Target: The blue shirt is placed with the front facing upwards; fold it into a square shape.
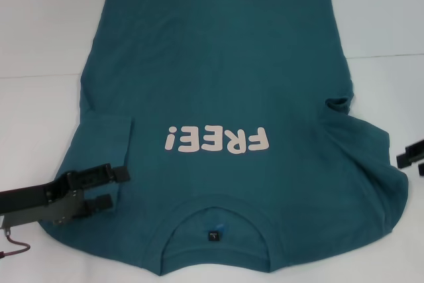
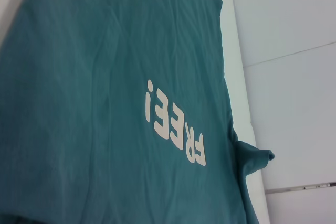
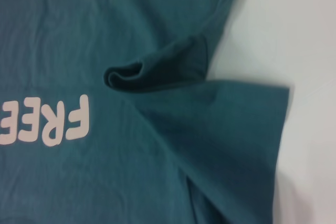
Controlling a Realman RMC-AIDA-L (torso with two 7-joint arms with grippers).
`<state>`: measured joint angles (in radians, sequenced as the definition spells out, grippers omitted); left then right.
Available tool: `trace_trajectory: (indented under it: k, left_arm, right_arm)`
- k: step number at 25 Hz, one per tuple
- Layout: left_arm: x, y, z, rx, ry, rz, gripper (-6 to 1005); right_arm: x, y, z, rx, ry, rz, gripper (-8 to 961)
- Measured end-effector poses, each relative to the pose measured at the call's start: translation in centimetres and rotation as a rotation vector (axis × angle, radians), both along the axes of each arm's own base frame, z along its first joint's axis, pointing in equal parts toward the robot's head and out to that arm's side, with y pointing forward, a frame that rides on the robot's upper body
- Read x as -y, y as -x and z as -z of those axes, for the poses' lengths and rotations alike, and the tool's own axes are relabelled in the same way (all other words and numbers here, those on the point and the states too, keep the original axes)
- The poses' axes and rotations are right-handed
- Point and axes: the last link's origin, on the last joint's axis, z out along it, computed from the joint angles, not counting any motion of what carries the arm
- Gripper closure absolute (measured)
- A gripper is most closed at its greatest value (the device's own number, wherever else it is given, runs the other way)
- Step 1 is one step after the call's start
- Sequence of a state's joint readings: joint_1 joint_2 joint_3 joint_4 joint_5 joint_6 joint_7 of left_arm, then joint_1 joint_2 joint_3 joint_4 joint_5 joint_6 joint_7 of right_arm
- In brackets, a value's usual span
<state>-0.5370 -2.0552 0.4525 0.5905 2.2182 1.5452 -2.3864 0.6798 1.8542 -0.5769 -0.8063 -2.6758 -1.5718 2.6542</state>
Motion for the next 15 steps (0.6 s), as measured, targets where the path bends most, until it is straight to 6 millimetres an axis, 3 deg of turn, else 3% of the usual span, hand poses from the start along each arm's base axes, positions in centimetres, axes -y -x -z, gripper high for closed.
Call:
trace_trajectory:
  k: [8,15]
  left_arm:
    - [0.0,0.1,0.0,-0.003,-0.004,-0.003,52]
    - [-0.2,-0.2,0.1,-0.004,-0.005,0.005,52]
  right_arm:
    - [2.4,-2.8,0.8,-0.080,-0.042,0.099,386]
    - [2.2,-3.2,0.8,-0.087,-0.090,0.087,386]
